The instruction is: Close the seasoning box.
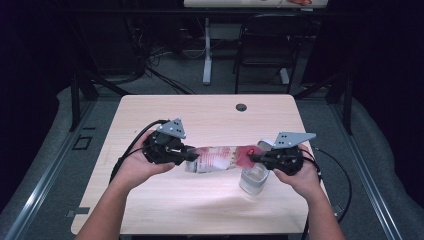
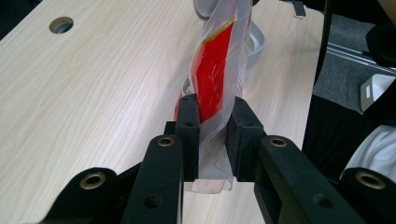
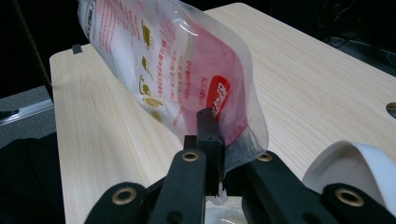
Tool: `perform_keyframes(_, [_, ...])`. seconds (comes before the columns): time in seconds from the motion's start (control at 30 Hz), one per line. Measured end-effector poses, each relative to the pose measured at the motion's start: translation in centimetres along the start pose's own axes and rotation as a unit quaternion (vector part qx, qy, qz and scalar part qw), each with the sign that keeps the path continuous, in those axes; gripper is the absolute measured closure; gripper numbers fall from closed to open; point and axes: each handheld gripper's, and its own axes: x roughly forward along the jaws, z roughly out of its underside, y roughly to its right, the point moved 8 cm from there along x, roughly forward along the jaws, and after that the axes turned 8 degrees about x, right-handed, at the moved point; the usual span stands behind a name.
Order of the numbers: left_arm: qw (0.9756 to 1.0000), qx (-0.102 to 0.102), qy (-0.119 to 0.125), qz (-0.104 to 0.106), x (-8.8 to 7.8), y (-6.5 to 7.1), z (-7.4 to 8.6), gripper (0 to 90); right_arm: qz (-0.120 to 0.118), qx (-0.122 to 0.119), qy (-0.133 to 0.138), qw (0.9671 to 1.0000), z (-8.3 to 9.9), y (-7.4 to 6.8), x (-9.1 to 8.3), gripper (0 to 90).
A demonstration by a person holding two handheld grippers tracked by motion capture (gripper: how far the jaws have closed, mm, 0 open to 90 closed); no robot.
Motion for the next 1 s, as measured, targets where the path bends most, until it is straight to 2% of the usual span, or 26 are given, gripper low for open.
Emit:
perform_keyframes(0.63, [0.9999, 0.015, 0.005, 0.0, -0.1, 0.0, -1.8, 77.3, 0.008, 0.005, 0.007, 0.9999, 0.1, 0.3, -1.0, 88.6])
perform_keyframes(1.0, [0.9998, 0.017, 0.01, 0.004, 0.1, 0.0, -2.2, 77.5, 0.007, 0.009, -0.005, 0.9999, 0.6, 0.6, -1.1, 88.2])
